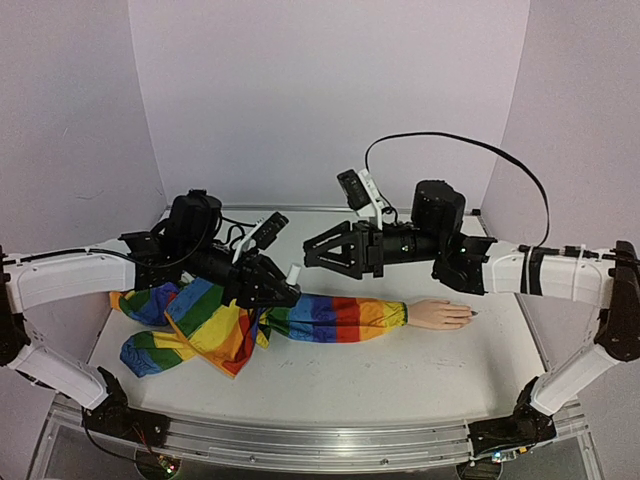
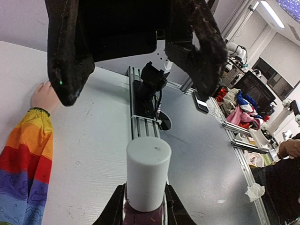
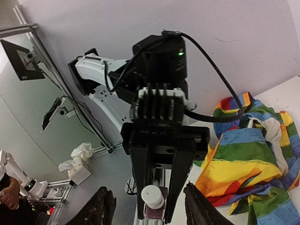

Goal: Paint the nails

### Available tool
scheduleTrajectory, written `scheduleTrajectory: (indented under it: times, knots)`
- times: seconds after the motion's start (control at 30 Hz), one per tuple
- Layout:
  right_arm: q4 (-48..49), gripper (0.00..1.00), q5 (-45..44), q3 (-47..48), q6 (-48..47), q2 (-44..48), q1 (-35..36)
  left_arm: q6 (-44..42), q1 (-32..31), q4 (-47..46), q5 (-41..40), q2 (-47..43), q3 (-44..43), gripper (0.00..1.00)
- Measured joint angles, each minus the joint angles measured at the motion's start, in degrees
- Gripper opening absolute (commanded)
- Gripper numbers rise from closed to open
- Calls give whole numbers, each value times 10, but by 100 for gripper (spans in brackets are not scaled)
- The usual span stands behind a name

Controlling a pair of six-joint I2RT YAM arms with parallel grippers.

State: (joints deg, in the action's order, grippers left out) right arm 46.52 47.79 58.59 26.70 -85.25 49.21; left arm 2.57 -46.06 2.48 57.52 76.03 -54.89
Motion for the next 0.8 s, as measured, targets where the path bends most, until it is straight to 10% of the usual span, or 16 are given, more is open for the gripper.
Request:
scheduleTrajectory:
  times: [0.6,0.8]
  knots:
    - [59,28,68,28,12,-65,24,10,0,-2,52,14,-21,0]
    - [68,4,71,33,19,-76,27,10,0,-2,59,21,-21,0]
